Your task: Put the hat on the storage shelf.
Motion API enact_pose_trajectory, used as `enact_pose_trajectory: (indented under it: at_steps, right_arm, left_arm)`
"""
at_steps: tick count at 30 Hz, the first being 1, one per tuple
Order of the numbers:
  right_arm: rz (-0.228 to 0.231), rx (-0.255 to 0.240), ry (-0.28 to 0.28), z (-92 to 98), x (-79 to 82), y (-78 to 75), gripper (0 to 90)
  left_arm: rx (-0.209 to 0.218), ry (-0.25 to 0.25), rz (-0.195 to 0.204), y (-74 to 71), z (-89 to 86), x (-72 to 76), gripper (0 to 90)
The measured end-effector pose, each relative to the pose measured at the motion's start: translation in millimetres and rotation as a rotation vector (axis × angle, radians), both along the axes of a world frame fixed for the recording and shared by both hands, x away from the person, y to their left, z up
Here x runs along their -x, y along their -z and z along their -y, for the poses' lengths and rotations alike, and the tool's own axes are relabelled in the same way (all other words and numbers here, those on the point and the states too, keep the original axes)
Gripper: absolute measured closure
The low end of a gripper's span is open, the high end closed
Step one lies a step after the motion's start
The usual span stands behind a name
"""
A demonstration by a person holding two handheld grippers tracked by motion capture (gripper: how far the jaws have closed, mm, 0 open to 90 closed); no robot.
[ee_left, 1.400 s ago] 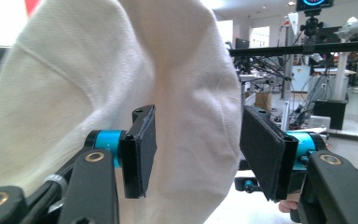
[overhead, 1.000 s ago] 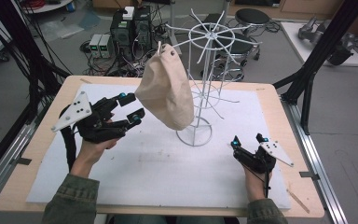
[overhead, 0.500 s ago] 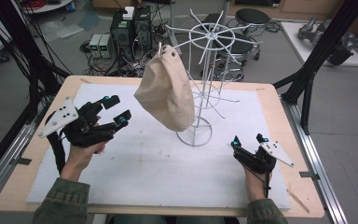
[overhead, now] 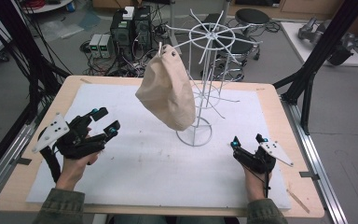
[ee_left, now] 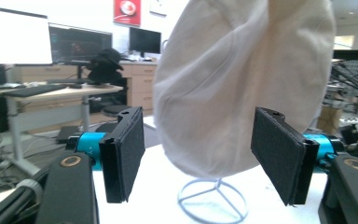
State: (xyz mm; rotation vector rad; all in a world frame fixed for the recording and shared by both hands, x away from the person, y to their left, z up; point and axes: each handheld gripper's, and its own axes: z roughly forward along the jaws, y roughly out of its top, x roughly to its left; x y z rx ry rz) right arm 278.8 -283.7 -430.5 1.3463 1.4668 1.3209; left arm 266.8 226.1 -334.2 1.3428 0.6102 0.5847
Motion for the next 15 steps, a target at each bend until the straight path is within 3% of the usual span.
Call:
enact_pose_trajectory:
  at_steps: [15]
  right_arm:
    - [-0.002, 0.004, 0.007, -1.3, 1.6, 0.0, 10.8]
  left_arm:
    - [0.025, -0.224, -0.041, 37.4, -33.9, 13.6, 34.6]
